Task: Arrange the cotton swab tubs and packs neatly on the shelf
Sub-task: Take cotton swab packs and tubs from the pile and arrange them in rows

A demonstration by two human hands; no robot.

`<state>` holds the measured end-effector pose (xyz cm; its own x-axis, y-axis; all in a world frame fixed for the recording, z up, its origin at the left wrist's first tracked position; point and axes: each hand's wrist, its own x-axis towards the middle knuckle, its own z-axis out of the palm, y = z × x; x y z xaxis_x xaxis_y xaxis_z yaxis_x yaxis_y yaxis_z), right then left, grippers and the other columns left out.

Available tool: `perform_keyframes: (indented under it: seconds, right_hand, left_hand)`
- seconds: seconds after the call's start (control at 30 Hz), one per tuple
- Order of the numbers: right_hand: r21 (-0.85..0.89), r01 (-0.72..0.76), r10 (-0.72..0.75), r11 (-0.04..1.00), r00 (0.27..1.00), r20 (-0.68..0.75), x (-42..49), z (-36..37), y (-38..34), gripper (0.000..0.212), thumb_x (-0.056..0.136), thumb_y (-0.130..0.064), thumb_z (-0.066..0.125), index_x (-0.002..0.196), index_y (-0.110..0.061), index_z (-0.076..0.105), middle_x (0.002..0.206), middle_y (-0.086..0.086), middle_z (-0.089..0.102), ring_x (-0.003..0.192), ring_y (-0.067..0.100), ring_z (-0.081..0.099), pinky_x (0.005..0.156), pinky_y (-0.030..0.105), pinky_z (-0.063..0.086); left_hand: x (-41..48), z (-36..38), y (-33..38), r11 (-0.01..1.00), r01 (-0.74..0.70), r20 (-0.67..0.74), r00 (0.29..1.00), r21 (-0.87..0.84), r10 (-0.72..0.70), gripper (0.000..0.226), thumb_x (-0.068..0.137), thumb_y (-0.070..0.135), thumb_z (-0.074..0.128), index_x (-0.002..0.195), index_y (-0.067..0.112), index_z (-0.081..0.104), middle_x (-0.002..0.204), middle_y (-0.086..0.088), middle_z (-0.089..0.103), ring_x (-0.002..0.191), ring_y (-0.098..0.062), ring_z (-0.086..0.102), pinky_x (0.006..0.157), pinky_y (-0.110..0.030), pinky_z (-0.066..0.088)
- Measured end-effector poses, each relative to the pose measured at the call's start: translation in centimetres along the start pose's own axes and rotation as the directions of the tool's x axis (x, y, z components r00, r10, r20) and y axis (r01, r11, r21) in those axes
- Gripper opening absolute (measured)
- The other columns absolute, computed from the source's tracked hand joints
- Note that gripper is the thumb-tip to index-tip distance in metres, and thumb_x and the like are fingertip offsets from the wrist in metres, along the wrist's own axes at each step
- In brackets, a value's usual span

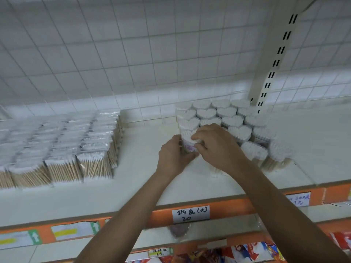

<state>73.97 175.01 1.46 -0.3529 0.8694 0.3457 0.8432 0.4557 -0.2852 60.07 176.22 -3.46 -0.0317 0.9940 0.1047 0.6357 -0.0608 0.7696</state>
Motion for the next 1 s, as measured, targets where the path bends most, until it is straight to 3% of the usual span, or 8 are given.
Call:
perform_keyframes:
  seconds: [0.33,0.43,0.53,0.67,0.9,1.0]
  right_hand:
    - [-0.003,0.017,-0.017,1.0,1.0,-0.011,-0.1,-0.1,0.2,0.027,0.089,-0.013,0.054,0.113,-0.012,0.065,0.114,0.002,0.061,0.108,0.02,0.048,0.083,0.022,0.034]
    - [0.006,0.047,-0.046,0.999,0.993,-0.104,-0.4,0.0,-0.5,0.02,0.083,-0.011,0.059,0.099,-0.01,0.07,0.098,0.004,0.066,0.094,0.024,0.056,0.074,0.019,0.033]
    - [0.028,0.124,-0.118,0.992,0.982,-0.15,-0.5,0.8,-1.8,0.018,0.074,-0.012,0.06,0.088,-0.01,0.071,0.084,0.002,0.067,0.08,0.023,0.06,0.072,0.016,0.034]
    - [0.065,0.201,-0.192,0.977,0.974,-0.118,-0.5,2.2,-4.3,0.025,0.076,-0.01,0.066,0.101,-0.006,0.069,0.093,0.007,0.067,0.087,0.027,0.061,0.075,0.028,0.048]
    - [0.105,0.294,-0.284,0.95,0.954,-0.095,0.1,4.6,-10.6,0.032,0.08,-0.009,0.064,0.112,-0.006,0.063,0.104,0.009,0.064,0.095,0.029,0.058,0.081,0.033,0.047]
    - [0.118,0.329,-0.318,0.937,0.942,-0.102,0.7,6.0,-14.4,0.031,0.077,-0.009,0.064,0.109,-0.009,0.064,0.104,0.007,0.063,0.095,0.029,0.057,0.082,0.029,0.042]
  left_hand:
    - [-0.3,-0.1,0.2,1.0,0.008,0.001,1.0,0.025,-0.008,0.058,0.073,0.035,0.077,0.122,0.013,0.055,0.114,-0.002,0.066,0.103,-0.019,0.062,0.091,-0.035,0.049]
    - [-0.7,-0.7,0.0,0.997,0.004,-0.01,1.0,0.075,-0.003,0.067,0.077,0.033,0.075,0.134,0.012,0.047,0.124,-0.005,0.06,0.114,-0.021,0.057,0.097,-0.037,0.045]
    - [-1.5,-2.1,-0.5,0.989,-0.061,-0.07,0.995,0.132,0.071,0.06,0.081,0.025,0.071,0.134,0.011,0.048,0.125,-0.007,0.059,0.114,-0.022,0.056,0.096,-0.04,0.046]
    - [-3.5,-4.8,-1.8,0.967,-0.14,-0.187,0.965,0.215,0.181,0.043,0.084,0.016,0.065,0.126,0.013,0.058,0.122,-0.006,0.061,0.109,-0.022,0.058,0.091,-0.041,0.05]
    - [-7.4,-10.5,-4.5,0.926,-0.126,-0.313,0.917,0.356,0.246,0.033,0.087,0.011,0.061,0.12,0.009,0.062,0.115,-0.011,0.065,0.1,-0.026,0.061,0.081,-0.02,0.038]
    - [-9.2,-13.8,-6.3,0.911,-0.089,-0.381,0.888,0.403,0.256,0.031,0.083,0.015,0.058,0.113,0.008,0.065,0.104,-0.01,0.068,0.092,-0.028,0.064,0.076,-0.022,0.04]
